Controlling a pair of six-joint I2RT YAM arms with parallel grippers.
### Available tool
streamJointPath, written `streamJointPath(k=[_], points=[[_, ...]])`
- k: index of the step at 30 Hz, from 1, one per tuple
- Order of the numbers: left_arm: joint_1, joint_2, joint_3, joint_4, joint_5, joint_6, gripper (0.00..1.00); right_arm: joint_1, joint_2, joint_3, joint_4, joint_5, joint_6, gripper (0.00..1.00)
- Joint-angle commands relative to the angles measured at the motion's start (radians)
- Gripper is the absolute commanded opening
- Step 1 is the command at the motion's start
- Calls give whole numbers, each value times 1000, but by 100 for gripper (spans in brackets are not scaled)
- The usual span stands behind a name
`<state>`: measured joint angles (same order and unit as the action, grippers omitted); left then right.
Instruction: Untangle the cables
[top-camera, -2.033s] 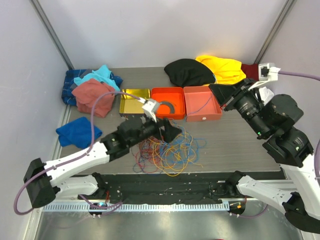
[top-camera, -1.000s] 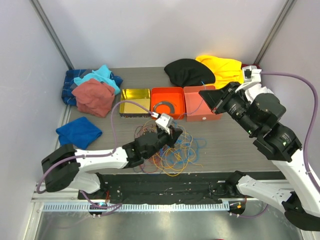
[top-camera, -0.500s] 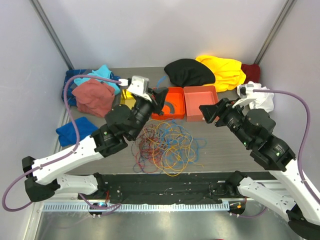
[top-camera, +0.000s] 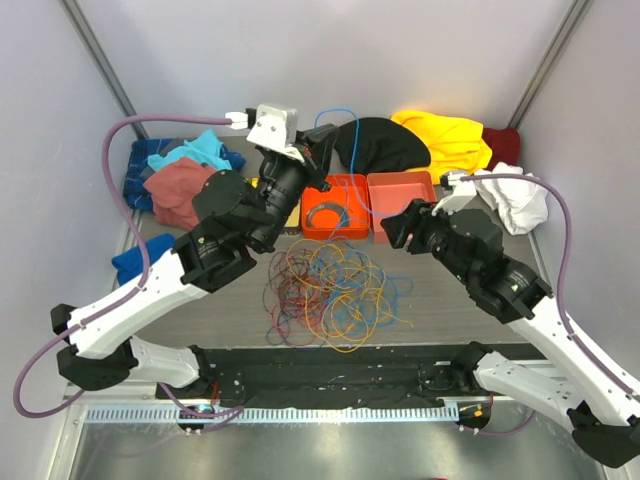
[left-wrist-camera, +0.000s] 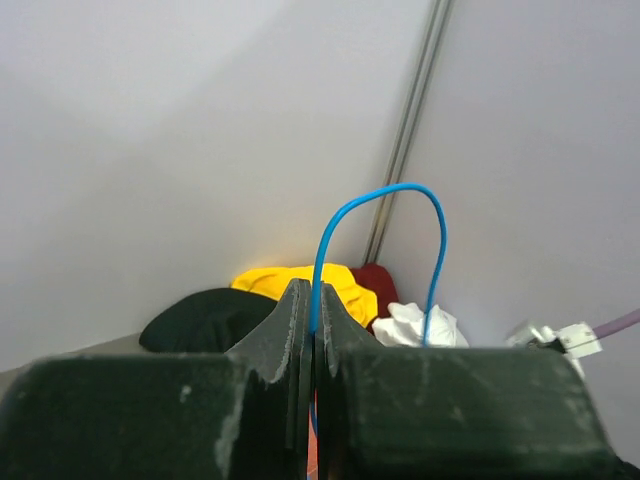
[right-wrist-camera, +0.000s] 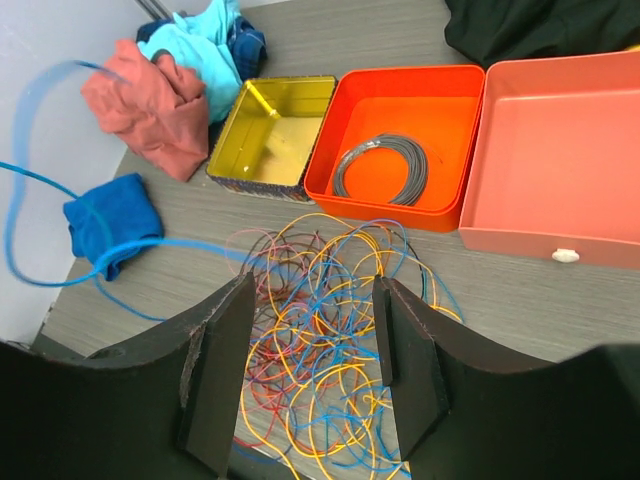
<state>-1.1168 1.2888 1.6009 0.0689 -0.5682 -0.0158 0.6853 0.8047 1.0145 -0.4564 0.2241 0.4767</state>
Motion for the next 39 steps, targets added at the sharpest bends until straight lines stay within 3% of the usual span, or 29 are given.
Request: streamJointPath(k=[1, 9, 14, 19, 22, 28, 33, 39], points=[[3, -6, 62, 0, 68, 42, 1, 5, 25, -4, 94, -23, -33, 58], [3, 41, 154, -132, 88, 65, 0, 2, 51, -65, 156, -72, -26, 59], [3, 63, 223, -121, 56, 109, 0, 3, -4, -134, 188, -57, 6, 60], [3, 150, 443, -118, 45, 183, 0, 3, -71, -197, 209, -80, 48, 61], [3, 178, 498, -144, 89, 149, 0, 3, -111, -240, 249, -118, 69, 65], [3, 142, 369, -139, 93, 73, 0, 3, -168, -396, 450, -281, 131, 79], [2, 165, 409, -168, 88, 74, 0, 7, -137, -496, 635, -336, 177, 91], [3, 216, 478, -187, 82, 97, 1, 49, -12, -496, 731, -374, 146, 93]])
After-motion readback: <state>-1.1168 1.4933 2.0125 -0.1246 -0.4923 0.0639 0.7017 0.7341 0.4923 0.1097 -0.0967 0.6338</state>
